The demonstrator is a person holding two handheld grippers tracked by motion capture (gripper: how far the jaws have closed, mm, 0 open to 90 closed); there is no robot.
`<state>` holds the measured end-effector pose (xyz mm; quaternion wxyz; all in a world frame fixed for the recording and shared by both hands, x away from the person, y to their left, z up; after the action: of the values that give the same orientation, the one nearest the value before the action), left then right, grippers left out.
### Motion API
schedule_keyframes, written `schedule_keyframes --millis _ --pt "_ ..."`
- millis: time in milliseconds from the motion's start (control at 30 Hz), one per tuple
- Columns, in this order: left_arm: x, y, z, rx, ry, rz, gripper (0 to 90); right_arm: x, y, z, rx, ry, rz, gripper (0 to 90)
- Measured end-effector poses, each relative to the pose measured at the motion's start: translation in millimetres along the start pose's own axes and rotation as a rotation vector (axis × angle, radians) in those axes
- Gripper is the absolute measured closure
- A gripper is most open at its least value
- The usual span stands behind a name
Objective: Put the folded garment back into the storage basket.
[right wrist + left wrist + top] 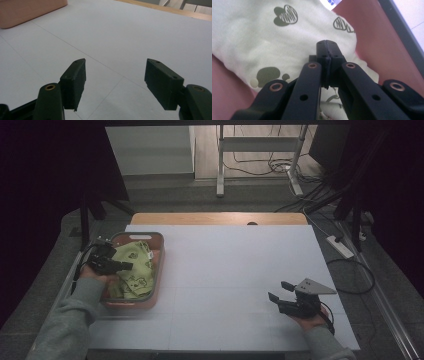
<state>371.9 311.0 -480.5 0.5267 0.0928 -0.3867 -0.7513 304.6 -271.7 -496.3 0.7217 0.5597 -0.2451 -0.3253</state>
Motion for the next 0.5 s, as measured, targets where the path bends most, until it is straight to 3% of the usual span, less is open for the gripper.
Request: schedule_keyframes --millis 100,400,500 --pt "0.3 4.4 -0.3 0.010 0.009 -0.008 89.6 0.0 0.0 -0.1 0.000 0.001 0.000 34.0" --pt "-7.1 24.4 -13.4 0.058 0.053 0.022 89.6 0.5 0.1 0.2 0.001 0.001 -0.001 34.0" --pt "-12.7 29.3 -21.5 0.048 0.092 0.025 89.6 1.0 0.2 0.8 0.003 0.001 -0.003 34.0"
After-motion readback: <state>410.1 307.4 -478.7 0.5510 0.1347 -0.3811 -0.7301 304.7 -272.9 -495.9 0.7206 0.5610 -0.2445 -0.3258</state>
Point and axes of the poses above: each handheld gripper's, and its own axes: z roughly backward along the jaws, y roughly out of its top, x roughly to its right, the point moved 2 cm from there along -z, roughly forward along the jaws, and after that the axes turned 14 degrees about x, right-handed, at the moved point
